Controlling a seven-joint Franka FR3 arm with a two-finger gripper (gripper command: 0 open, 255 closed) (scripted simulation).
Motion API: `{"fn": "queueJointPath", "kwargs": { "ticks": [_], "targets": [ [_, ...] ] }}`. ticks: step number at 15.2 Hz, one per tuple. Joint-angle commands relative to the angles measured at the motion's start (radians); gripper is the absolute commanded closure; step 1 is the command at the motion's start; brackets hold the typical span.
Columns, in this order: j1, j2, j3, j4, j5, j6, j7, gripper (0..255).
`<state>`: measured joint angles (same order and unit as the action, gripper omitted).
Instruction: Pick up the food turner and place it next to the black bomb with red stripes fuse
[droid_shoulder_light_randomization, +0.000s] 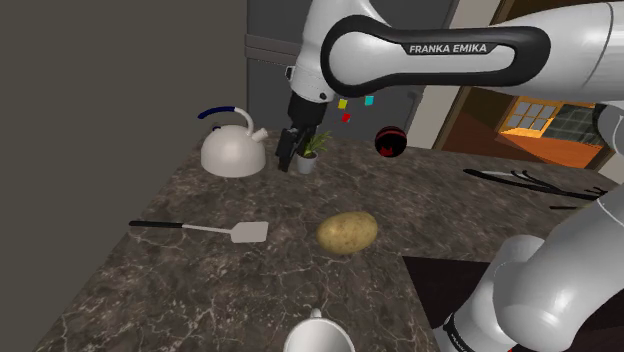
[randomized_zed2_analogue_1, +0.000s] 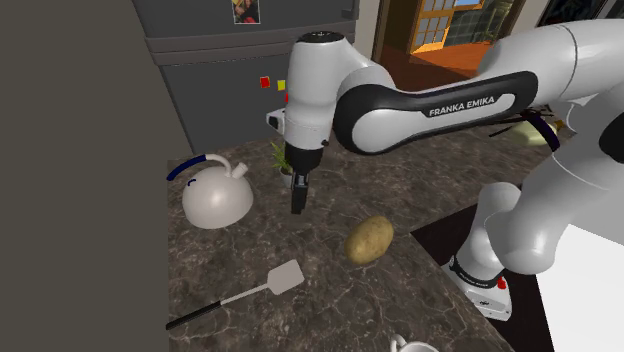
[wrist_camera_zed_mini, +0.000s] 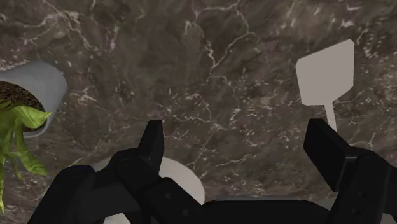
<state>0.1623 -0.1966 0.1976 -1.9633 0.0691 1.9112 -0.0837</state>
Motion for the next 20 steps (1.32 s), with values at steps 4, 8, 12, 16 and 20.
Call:
{"fn": "queueJointPath", "kwargs": {
  "ticks": [4, 8, 12, 16, 20],
  "targets": [
    [0.043, 0.154, 0.055, 0.119, -0.037, 0.013, -0.009, 0],
    [0.082, 0.283, 0.094, 0.227, -0.079, 0.011, -0.014, 0],
    [0.131, 0.414, 0.126, 0.346, -0.129, -0.003, -0.020, 0],
    [0.190, 0.547, 0.151, 0.477, -0.182, -0.029, -0.028, 0],
    [0.195, 0.565, 0.150, 0.459, -0.189, 0.005, -0.027, 0]
  ]
}}
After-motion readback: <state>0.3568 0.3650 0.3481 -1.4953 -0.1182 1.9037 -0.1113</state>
